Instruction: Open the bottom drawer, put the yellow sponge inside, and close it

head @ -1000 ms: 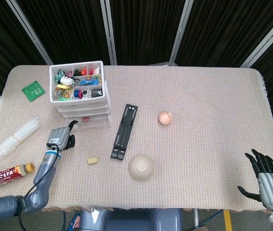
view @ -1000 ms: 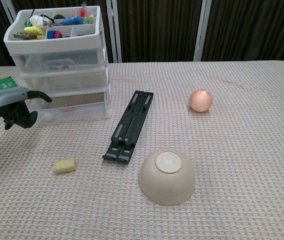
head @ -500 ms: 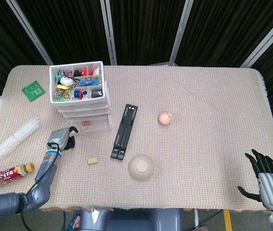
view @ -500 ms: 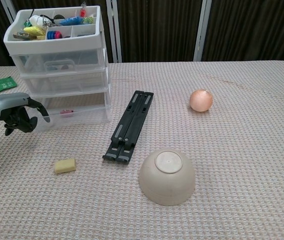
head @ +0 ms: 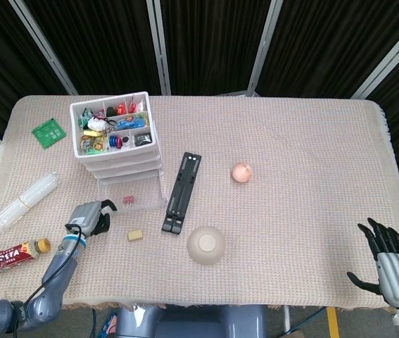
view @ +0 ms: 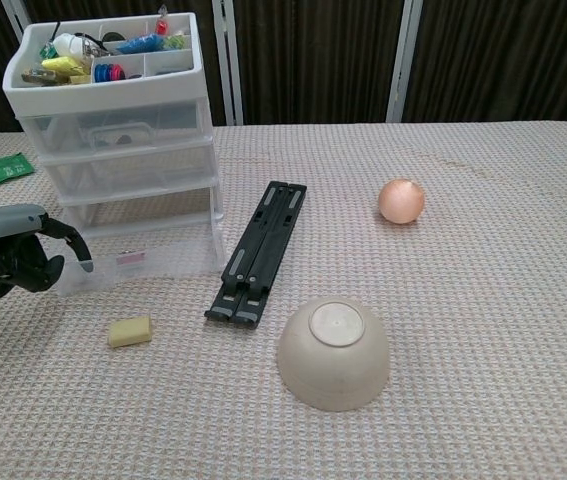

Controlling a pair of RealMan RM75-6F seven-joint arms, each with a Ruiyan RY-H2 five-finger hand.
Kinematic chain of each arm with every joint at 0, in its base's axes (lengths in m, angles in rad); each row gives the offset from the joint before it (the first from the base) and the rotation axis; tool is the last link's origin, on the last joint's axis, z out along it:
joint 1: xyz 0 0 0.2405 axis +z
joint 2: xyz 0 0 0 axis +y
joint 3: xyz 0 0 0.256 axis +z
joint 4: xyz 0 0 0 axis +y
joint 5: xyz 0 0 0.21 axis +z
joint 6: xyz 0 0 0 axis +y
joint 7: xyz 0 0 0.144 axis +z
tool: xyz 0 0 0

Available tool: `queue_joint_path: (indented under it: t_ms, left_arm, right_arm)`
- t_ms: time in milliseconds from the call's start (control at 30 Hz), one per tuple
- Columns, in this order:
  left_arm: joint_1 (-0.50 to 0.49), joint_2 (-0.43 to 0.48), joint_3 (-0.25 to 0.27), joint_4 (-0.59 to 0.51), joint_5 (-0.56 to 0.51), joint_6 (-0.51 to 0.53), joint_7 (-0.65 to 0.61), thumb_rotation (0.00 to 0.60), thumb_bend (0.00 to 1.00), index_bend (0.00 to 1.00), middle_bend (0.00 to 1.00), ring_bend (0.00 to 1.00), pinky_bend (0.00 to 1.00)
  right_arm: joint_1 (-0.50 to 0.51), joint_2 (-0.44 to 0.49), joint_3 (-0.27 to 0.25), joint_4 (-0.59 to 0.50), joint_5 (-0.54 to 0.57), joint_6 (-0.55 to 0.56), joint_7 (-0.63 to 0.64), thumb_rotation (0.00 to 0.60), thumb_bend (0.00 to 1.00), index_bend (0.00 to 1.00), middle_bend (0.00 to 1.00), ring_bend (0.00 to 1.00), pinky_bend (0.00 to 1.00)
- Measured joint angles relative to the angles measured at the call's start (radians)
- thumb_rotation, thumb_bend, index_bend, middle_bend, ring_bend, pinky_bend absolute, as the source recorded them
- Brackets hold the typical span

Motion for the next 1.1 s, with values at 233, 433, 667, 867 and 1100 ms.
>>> queue_joint_path:
  t_ms: [233,433,667,867,1100]
  left_arm:
    - [0.021,0.014,0.024,-0.010,0.075,0.014,-0.019,0.600,0.39,0.17,0.99,0.90,0.70]
    - [0.027,0.006,0.046,0.018,0.200,0.067,0.006,0.600,0.17,0.17,0.94,0.85,0.68]
    - [0.044,-0.012,0.102,0.078,0.459,0.164,0.040,0.600,0.12,0.23,0.92,0.83,0.68]
    - [0.050,-0.009,0.163,0.119,0.659,0.218,0.092,0.600,0.12,0.32,0.95,0.85,0.68]
    - [0.031,0.036,0.214,0.107,0.741,0.158,0.117,0.600,0.22,0.45,1.00,0.91,0.72]
  right_arm:
    - [-0.001,-0.001,0.001,0.000,0.000,0.003,-0.004,0.600,0.06,0.10,0.00,0.00,0.00]
    - [-0.002,-0.005,0.003,0.005,-0.006,0.011,-0.002,0.600,0.06,0.10,0.00,0.00,0.00]
    - [-0.002,-0.005,0.004,0.007,-0.005,0.011,-0.001,0.600,0.06,0.10,0.00,0.00,0.00]
    - [-0.002,-0.006,0.005,0.008,-0.004,0.012,-0.004,0.600,0.06,0.10,0.00,0.00,0.00]
    - [-0.003,-0.006,0.005,0.009,-0.005,0.013,-0.005,0.600,0.06,0.10,0.00,0.00,0.00]
